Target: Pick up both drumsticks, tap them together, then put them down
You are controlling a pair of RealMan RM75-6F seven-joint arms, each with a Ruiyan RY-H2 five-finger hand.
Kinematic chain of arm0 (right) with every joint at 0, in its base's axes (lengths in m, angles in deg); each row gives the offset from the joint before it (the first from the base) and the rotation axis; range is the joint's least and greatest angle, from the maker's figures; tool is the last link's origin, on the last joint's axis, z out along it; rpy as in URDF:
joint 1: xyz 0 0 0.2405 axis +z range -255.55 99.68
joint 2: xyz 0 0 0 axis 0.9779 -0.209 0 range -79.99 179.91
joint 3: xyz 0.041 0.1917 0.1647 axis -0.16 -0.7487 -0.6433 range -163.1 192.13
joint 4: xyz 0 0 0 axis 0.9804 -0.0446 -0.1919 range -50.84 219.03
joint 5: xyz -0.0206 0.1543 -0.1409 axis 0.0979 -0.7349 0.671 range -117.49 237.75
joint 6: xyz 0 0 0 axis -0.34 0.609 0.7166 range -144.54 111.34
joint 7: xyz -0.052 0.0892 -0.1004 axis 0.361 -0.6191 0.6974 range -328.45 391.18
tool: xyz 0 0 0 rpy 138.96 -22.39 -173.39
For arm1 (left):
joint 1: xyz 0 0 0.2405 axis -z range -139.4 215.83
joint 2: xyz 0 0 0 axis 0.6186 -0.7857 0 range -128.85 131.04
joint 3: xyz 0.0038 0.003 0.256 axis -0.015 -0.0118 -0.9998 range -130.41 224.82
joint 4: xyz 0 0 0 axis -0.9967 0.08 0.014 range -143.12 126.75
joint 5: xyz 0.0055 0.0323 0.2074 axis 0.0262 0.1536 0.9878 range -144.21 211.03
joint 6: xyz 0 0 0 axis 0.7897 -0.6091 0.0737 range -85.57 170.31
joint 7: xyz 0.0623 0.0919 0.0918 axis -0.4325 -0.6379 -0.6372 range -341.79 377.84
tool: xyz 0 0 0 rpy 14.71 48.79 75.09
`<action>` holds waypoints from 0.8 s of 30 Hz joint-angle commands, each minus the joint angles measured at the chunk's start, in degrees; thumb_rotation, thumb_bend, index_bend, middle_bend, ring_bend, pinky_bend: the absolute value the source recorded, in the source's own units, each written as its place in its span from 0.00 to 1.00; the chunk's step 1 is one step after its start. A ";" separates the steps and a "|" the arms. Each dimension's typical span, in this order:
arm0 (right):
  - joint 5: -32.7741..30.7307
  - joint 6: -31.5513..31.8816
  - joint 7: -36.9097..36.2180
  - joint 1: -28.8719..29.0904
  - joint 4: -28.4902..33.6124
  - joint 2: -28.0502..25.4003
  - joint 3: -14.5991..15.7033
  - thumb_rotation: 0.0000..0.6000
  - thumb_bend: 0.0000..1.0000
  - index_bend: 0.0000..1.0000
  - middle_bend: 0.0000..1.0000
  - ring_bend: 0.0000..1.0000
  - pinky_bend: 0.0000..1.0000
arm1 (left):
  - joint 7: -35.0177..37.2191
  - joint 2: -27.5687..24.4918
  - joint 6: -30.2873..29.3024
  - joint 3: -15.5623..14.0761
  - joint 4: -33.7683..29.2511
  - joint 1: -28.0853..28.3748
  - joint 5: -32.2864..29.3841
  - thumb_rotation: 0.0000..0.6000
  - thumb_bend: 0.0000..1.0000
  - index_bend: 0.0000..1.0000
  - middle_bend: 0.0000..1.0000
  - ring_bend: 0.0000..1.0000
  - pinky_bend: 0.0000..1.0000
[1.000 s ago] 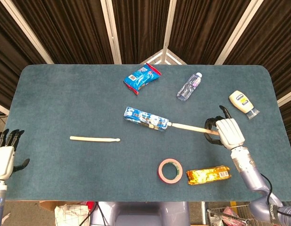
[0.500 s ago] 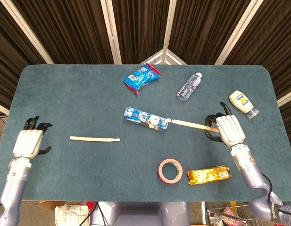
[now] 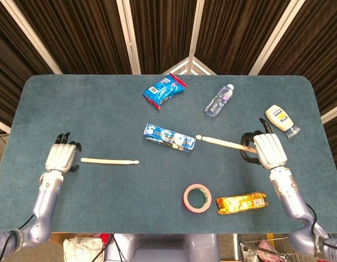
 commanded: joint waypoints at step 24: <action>-1.22 -0.71 0.66 -0.11 -1.83 0.44 -0.18 1.00 0.43 0.65 0.57 0.46 0.04 | -5.25 10.03 -2.50 -2.16 6.85 7.06 -4.39 1.00 0.35 0.45 0.44 0.07 0.00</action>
